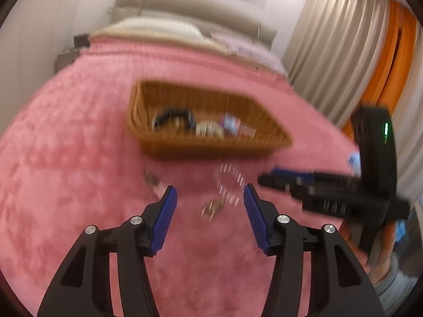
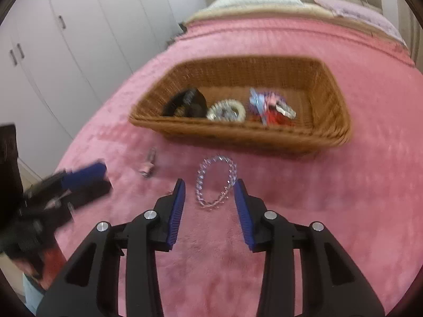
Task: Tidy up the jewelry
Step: 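Grasp the gold keychain with left tool while right tool grasps clear beaded bracelet, then carry keychain and beaded bracelet into the basket and release both, then move both tools back to the pink star key and small charm, then grasp the pink star key with left tool while right tool grasps small charm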
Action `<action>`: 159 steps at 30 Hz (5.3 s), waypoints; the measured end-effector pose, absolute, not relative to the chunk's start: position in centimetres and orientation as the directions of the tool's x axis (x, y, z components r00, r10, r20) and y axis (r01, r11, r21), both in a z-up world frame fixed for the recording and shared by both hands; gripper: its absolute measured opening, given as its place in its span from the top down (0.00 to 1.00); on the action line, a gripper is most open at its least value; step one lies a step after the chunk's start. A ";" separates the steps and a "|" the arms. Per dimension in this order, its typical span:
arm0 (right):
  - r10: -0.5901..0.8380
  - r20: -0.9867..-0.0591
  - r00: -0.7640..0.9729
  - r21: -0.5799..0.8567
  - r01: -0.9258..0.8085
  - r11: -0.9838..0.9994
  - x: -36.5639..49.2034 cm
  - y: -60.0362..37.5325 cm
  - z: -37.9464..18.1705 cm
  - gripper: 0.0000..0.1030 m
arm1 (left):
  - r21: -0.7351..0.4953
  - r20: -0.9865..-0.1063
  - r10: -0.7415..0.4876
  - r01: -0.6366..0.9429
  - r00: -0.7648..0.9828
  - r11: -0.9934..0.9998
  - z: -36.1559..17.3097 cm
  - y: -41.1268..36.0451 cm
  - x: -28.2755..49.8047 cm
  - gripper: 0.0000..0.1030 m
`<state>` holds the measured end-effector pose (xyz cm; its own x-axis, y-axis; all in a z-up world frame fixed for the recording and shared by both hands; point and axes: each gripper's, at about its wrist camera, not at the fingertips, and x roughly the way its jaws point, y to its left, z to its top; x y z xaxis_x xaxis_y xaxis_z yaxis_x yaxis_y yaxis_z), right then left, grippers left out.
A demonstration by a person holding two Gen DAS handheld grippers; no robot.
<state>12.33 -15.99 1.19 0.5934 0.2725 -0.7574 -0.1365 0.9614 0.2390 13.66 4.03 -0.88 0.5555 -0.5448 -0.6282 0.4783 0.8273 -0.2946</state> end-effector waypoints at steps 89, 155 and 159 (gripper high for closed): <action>0.219 -0.694 0.685 0.279 -0.024 0.960 23.3 -21.4 3.0 0.93 | -0.315 -0.570 -0.553 0.460 0.608 0.830 -0.2 -2.8 26.2 0.86; 0.192 -0.779 0.597 0.117 -0.163 0.980 13.7 -9.9 -2.7 0.92 | -0.287 -0.762 -0.382 0.257 0.522 0.923 -5.8 5.0 19.9 0.79; 0.200 -0.768 0.609 0.132 -0.156 0.979 13.3 -10.4 -2.4 0.92 | -0.316 -0.735 -0.409 0.260 0.542 0.912 -5.7 5.6 19.4 0.79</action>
